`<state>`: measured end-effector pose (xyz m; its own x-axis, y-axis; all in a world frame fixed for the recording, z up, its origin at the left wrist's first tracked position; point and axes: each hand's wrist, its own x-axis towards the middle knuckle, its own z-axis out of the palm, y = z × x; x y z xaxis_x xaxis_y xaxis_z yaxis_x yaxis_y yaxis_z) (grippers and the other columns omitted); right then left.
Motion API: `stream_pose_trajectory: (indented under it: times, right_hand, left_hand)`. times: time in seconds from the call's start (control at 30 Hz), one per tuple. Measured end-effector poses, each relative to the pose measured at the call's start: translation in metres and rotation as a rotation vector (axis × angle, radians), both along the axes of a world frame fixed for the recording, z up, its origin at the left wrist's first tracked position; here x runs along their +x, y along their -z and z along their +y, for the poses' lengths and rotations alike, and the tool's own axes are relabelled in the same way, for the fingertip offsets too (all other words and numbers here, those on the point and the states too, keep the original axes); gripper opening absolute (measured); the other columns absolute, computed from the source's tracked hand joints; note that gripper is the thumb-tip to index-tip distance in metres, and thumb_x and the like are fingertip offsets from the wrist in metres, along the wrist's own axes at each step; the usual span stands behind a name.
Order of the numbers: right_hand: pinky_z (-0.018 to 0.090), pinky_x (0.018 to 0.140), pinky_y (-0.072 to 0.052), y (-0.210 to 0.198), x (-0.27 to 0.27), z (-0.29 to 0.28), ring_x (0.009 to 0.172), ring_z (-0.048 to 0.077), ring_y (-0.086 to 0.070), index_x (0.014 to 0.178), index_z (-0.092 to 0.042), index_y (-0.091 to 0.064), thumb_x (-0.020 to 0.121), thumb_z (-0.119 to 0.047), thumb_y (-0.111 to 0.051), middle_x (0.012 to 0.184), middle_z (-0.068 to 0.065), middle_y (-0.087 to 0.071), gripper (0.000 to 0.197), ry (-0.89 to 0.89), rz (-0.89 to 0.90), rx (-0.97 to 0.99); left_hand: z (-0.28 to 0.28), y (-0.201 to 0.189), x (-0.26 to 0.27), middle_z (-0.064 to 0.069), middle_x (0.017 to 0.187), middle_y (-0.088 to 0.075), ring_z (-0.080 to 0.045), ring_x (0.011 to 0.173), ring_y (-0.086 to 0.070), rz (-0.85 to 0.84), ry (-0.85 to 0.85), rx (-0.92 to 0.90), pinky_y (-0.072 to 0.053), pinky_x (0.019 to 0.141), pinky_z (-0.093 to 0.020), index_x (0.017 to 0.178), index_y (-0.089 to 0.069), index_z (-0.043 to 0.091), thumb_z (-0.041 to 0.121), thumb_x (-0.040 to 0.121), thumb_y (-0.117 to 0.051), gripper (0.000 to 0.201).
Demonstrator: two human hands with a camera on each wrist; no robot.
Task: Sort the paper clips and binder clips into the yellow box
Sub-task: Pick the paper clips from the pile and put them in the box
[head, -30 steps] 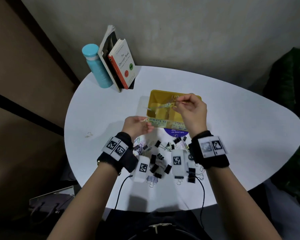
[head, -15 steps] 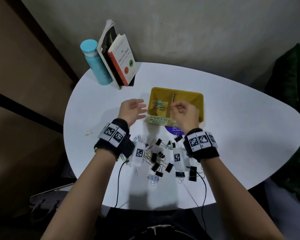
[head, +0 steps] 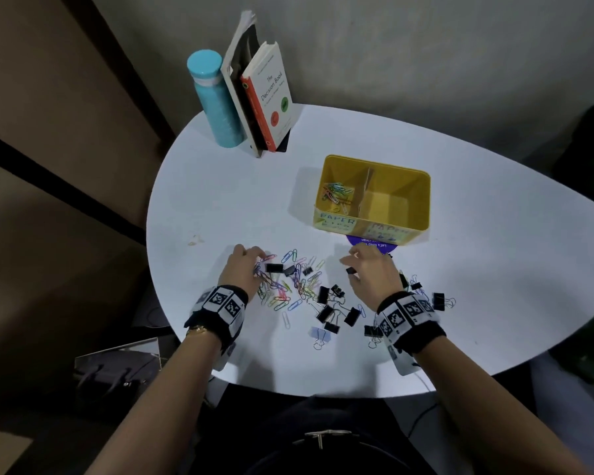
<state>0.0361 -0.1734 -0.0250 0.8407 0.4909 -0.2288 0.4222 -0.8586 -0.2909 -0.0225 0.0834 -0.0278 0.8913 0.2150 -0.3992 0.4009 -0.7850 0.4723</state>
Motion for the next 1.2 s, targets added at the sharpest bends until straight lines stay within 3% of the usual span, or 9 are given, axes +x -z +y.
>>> stream_pose_trajectory:
  times: [0.13, 0.23, 0.33, 0.43, 0.57, 0.67, 0.8, 1.0, 1.2]
  right_hand:
    - [0.037, 0.090, -0.050, -0.005, 0.007, 0.031, 0.112, 0.025, -0.052, 0.135, -0.011, -0.046, 0.084, -0.020, -0.068, 0.131, 0.008, -0.046, 0.057, -0.064, 0.126, 0.043]
    - [0.037, 0.082, -0.051, -0.001, 0.013, 0.049, 0.107, 0.020, -0.050, 0.135, -0.020, -0.044, 0.068, -0.035, -0.081, 0.125, 0.004, -0.042, 0.078, -0.043, 0.273, 0.008]
    - [0.033, 0.070, -0.049, 0.011, 0.010, 0.052, 0.095, 0.017, -0.053, 0.112, -0.028, -0.055, 0.060, -0.036, -0.085, 0.110, -0.002, -0.045, 0.061, 0.009, 0.306, 0.101]
    - [0.038, 0.071, -0.053, 0.020, 0.004, 0.046, 0.083, 0.014, -0.059, 0.093, -0.025, -0.064, 0.069, -0.035, -0.081, 0.094, -0.006, -0.050, 0.031, 0.066, 0.301, 0.237]
    - [0.034, 0.069, -0.053, 0.024, -0.007, 0.039, 0.078, 0.018, -0.063, 0.097, -0.017, -0.064, 0.083, -0.030, -0.070, 0.091, -0.003, -0.058, 0.020, 0.054, 0.142, 0.234]
    - [0.035, 0.069, -0.054, 0.026, -0.011, 0.035, 0.078, 0.023, -0.064, 0.101, -0.011, -0.063, 0.086, -0.022, -0.065, 0.095, 0.005, -0.064, 0.019, 0.062, 0.083, 0.218]
    - [0.037, 0.074, -0.055, 0.024, -0.010, 0.026, 0.076, 0.019, -0.061, 0.107, -0.009, -0.062, 0.080, -0.007, -0.065, 0.088, 0.003, -0.064, 0.028, 0.172, 0.193, 0.282]
    - [0.005, 0.063, -0.047, 0.002, -0.008, -0.002, 0.068, 0.006, -0.060, 0.095, -0.010, -0.071, 0.081, -0.006, -0.069, 0.080, -0.001, -0.067, 0.015, 0.359, 0.371, 0.429]
    - [0.026, 0.066, -0.059, -0.045, 0.013, -0.018, 0.071, 0.015, -0.063, 0.086, -0.010, -0.068, 0.083, 0.001, -0.066, 0.081, 0.009, -0.066, 0.012, 0.621, 0.490, 0.891]
  left_hand:
    - [0.002, 0.003, -0.020, -0.006, 0.116, -0.045, -0.021, 0.106, -0.047, 0.022, 0.014, -0.030, -0.050, 0.086, -0.038, 0.116, -0.053, 0.017, 0.033, 0.058, -0.086, 0.068]
    - [-0.002, 0.007, -0.027, -0.007, 0.120, -0.042, -0.023, 0.106, -0.048, 0.050, 0.066, -0.056, -0.051, 0.085, -0.042, 0.118, -0.049, 0.016, 0.031, 0.047, -0.092, 0.084]
    - [-0.011, 0.010, -0.024, -0.009, 0.107, -0.052, -0.027, 0.092, -0.057, -0.013, 0.000, -0.120, -0.050, 0.080, -0.037, 0.108, -0.056, 0.012, 0.021, 0.055, -0.089, 0.063]
    - [-0.017, 0.015, -0.023, -0.010, 0.091, -0.061, -0.027, 0.081, -0.061, -0.081, -0.078, -0.144, -0.051, 0.076, -0.036, 0.089, -0.065, 0.009, 0.016, 0.062, -0.085, 0.034]
    - [-0.022, 0.019, -0.022, -0.011, 0.085, -0.067, -0.027, 0.080, -0.063, -0.049, -0.043, -0.079, -0.053, 0.077, -0.036, 0.079, -0.069, 0.010, 0.015, 0.074, -0.075, 0.009]
    - [-0.022, 0.017, -0.020, -0.011, 0.074, -0.068, -0.026, 0.072, -0.066, -0.005, -0.095, -0.143, -0.055, 0.070, -0.030, 0.071, -0.065, 0.009, 0.011, 0.077, -0.073, 0.009]
    - [-0.019, -0.006, -0.011, -0.015, 0.072, -0.065, -0.023, 0.061, -0.064, -0.013, -0.319, -0.559, -0.058, 0.054, -0.024, 0.070, -0.062, -0.002, -0.002, 0.076, -0.073, 0.012]
    - [-0.033, -0.056, 0.036, -0.010, 0.070, -0.064, -0.014, 0.058, -0.065, -0.056, -0.261, -0.870, -0.059, 0.057, -0.024, 0.081, -0.063, -0.008, -0.003, 0.077, -0.071, 0.010]
    - [-0.071, -0.071, 0.108, -0.014, 0.074, -0.061, -0.017, 0.059, -0.065, -0.160, -0.374, -0.973, -0.059, 0.054, -0.025, 0.071, -0.060, 0.001, -0.004, 0.078, -0.070, 0.013]
